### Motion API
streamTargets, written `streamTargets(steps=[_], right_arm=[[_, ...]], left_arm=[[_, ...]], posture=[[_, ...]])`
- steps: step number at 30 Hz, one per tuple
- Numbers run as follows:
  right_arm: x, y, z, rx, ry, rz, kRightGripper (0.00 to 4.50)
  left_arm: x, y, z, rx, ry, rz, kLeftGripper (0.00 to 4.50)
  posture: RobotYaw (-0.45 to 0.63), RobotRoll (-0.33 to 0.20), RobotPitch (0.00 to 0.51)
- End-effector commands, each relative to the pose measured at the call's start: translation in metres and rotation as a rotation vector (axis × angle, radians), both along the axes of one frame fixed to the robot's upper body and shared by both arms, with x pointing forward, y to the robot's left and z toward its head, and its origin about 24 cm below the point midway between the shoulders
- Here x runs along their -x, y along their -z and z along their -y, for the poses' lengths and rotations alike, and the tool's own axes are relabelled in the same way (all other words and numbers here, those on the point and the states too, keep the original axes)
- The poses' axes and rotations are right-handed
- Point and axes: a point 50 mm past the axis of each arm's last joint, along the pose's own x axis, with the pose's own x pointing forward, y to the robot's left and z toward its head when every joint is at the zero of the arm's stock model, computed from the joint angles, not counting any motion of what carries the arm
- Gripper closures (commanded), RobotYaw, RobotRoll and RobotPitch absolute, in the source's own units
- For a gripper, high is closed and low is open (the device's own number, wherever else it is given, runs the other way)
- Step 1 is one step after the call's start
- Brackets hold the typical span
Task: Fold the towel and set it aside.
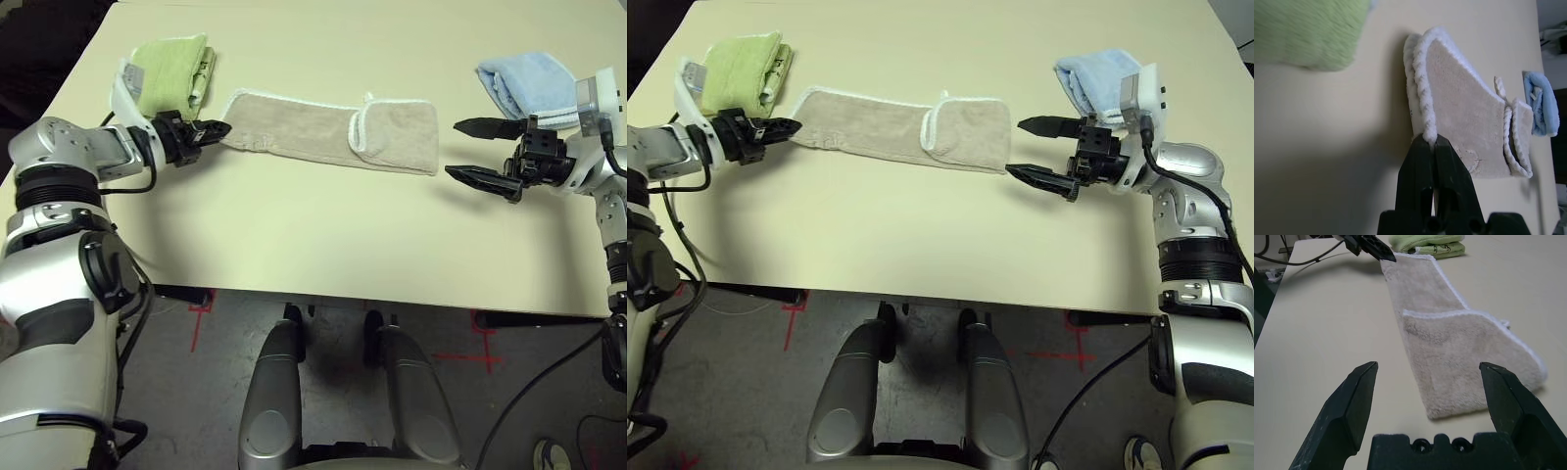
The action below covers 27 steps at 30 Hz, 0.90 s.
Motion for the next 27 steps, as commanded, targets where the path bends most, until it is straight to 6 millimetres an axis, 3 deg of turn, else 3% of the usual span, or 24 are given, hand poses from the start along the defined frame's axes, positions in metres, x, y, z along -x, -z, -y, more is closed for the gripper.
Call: streamTargets(steps=[1,7,14,22,27], right_arm=[[-0.001,0.003,0.002,0.008,0.01,-0.001,0.0],[-0.006,0.002,-0.001,0.008,0.002,-0.004,0.0],[-0.008,-0.001,-0.001,0.014,-0.003,0.002,0.0],[-0.007,0.0,0.002,0.015,0.016,0.002,0.0],[-0.008,0.001,0.007,0.009,0.038,-0.016,0.0]], left_arm=[[0.014,0.002,-0.013,-0.033,-0.001,-0.032,4.48],[0.024,-0.001,-0.02,-0.058,-0.003,-0.007,4.48],[0.022,-0.018,-0.007,-0.076,0.059,0.087,4.48],[0.022,-0.058,0.048,-0.054,0.325,0.246,4.48],[0.025,-0.083,0.095,-0.001,0.518,0.33,4.48]], posture=[[0.09,0.0,0.304],[0.11,0.0,0.305],[0.1,0.0,0.305],[0.1,0.0,0.304],[0.09,0.0,0.304]])
